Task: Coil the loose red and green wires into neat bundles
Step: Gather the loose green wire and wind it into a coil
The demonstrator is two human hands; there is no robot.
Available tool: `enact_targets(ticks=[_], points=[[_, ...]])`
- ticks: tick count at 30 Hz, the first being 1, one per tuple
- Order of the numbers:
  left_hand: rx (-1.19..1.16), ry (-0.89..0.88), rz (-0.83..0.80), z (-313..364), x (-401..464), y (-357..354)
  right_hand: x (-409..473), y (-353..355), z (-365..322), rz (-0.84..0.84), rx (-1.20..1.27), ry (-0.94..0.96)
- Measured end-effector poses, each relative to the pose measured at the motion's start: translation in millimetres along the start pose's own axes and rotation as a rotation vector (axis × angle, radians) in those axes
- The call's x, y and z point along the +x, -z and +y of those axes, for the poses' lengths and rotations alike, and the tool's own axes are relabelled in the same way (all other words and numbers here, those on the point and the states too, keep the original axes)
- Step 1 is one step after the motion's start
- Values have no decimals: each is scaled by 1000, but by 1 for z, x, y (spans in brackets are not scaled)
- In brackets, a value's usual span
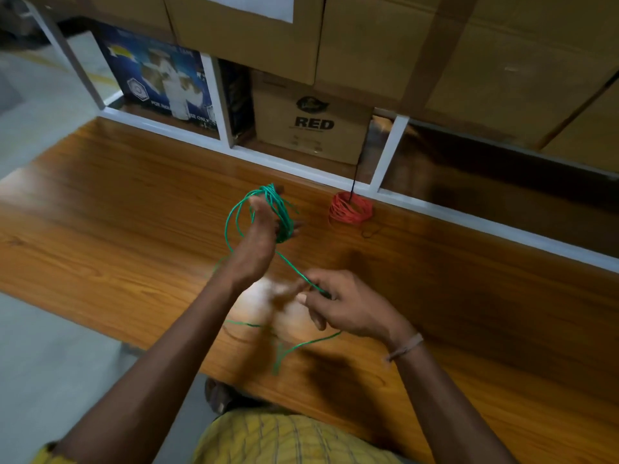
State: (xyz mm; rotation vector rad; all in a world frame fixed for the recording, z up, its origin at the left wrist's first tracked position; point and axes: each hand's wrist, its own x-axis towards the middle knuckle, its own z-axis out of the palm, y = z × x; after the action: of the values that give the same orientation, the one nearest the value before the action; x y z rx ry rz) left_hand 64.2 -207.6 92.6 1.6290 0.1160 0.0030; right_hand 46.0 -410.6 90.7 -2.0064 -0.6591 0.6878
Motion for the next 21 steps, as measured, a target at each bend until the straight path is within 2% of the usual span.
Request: enact_targets(ticks=[4,8,12,15,18,21], points=[[365,-16,-139,-9,2,13,-5,34,-20,8,-21,74],[451,30,-299,-1,-2,20,-3,65,-31,102,201,111],[269,92,-471,16,-15,25,12,76,-30,173,439,178],[100,114,-606,24,-27,28,29,78,-21,273,563,155],[-110,104,-688,25,-30,33,50,74,-3,368,454,91],[-326,112,-721,29,-30,35,63,57,10,373,265,39]])
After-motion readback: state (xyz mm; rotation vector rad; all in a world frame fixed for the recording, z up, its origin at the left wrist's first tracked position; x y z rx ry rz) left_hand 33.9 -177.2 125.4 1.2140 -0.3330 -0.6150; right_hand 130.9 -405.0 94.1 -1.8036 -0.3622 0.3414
